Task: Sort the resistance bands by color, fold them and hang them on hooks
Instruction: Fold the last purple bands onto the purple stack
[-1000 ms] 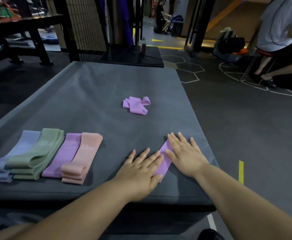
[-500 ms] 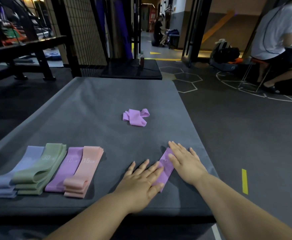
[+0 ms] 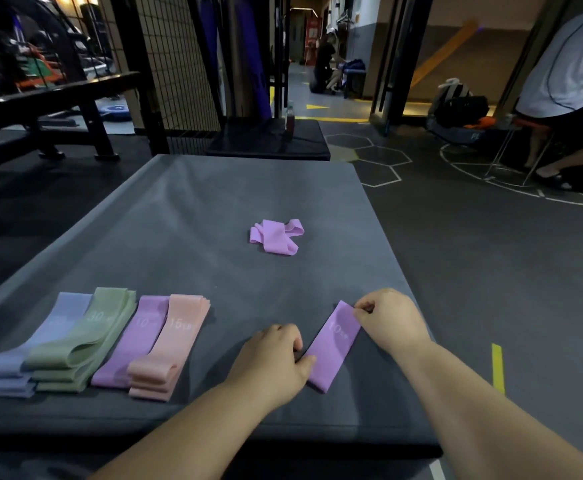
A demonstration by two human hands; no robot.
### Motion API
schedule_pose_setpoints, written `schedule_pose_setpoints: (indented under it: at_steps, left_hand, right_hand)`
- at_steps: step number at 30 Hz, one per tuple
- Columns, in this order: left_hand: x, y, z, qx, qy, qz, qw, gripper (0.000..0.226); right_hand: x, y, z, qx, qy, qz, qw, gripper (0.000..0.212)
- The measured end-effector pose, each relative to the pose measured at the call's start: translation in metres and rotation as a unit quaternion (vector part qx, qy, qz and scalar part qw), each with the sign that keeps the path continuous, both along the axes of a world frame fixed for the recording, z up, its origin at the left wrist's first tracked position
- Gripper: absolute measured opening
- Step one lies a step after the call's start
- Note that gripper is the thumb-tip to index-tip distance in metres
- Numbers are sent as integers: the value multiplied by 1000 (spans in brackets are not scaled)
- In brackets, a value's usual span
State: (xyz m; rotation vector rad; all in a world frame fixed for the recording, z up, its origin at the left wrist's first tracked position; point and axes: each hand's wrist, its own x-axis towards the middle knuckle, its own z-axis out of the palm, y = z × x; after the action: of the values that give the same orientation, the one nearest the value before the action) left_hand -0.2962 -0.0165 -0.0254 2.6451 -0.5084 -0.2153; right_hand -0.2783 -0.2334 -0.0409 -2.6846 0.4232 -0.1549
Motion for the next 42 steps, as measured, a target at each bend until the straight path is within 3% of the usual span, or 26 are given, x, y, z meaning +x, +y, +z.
schedule_pose_setpoints:
  at_steps: [8,17,21,31,38,42]
  left_hand:
    - [1,-3,2,30,8,-9,999,19]
    - [1,-2,-5,23,4,-27,999,41]
    - [2,-1,-5,29,2,-35,999,26]
    - [3,25,7,-84,93,10,992,16]
    - [2,76,24,-159,99,64,980,11]
    - [-1,121,25,-196,82,135,968,9]
  right_hand:
    - [-4,6,4,8,-3,-19,1000,10]
    - [-6,9,12,190,-76,-20,979,13]
    - [-7,11,15,238,-105,-16,965,14]
    - [-2,22,17,264,-114,-35,957,10]
    - [18,68,24,335,-104,-18,936,6]
    - [34,116,32,331,-100,25,938,14]
